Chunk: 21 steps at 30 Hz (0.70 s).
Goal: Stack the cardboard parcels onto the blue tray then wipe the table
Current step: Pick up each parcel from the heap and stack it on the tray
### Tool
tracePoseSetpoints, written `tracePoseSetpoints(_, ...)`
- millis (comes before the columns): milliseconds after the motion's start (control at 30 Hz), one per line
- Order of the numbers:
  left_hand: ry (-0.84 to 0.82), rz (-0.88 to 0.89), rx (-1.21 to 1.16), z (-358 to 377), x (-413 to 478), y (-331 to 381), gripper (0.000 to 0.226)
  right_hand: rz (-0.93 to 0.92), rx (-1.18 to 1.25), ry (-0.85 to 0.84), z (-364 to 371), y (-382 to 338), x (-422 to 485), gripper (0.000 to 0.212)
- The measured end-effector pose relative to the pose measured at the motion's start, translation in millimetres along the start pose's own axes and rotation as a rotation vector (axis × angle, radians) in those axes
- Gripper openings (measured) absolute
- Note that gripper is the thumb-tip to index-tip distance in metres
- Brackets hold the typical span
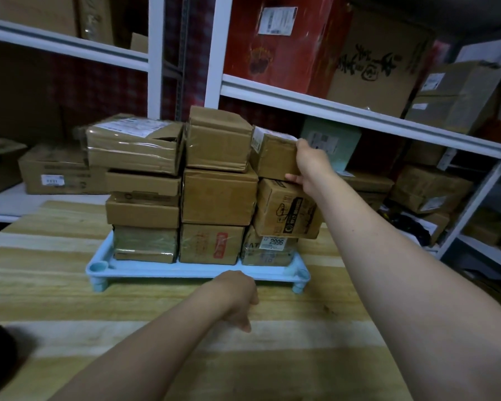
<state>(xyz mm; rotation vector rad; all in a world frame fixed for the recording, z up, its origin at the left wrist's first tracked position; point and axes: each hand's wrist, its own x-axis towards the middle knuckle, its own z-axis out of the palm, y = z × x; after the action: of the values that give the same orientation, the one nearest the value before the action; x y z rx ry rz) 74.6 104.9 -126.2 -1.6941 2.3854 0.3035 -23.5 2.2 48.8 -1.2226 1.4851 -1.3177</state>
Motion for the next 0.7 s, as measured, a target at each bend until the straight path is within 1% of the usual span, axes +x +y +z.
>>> tracePoseSetpoints(133, 0.012, -0.023, -0.021, 1.1, -2.0, 2.3, 0.067, -0.012, 0.077, 0.020, 4.4, -0.3, 0.2, 0.047)
tracePoseSetpoints(267, 0.020, -0.036, -0.034, 2.0, -4.2, 3.6, 0.066, -0.032, 0.073, 0.031, 6.5, 2.3, 3.6, 0.045)
tracePoseSetpoints(300, 0.022, -0.039, -0.039, 2.1, -4.9, 3.8, 0.066, -0.030, 0.069, 0.026, 5.9, 4.0, 4.8, 0.043)
tracePoseSetpoints(400, 0.020, -0.042, -0.045, 2.3, -5.7, 3.7, 0.066, -0.052, 0.011, 0.008, 4.3, 9.6, 6.9, 0.025)
tracePoseSetpoints(467, 0.020, -0.050, -0.065, 3.6, -6.0, 3.5, 0.066, -0.048, 0.001, 0.041, 3.1, 13.6, 9.3, 0.028)
tracePoseSetpoints(600, 0.026, -0.045, -0.059, 4.2, -6.1, 2.3, 0.066, 0.034, 0.155, 0.084, -0.3, 14.1, 18.7, 0.042)
tracePoseSetpoints(700, 0.022, -0.032, -0.020, 4.2, -5.3, 2.2, 0.066, 0.063, 0.326, 0.107, -0.1, 10.9, 16.9, 0.040)
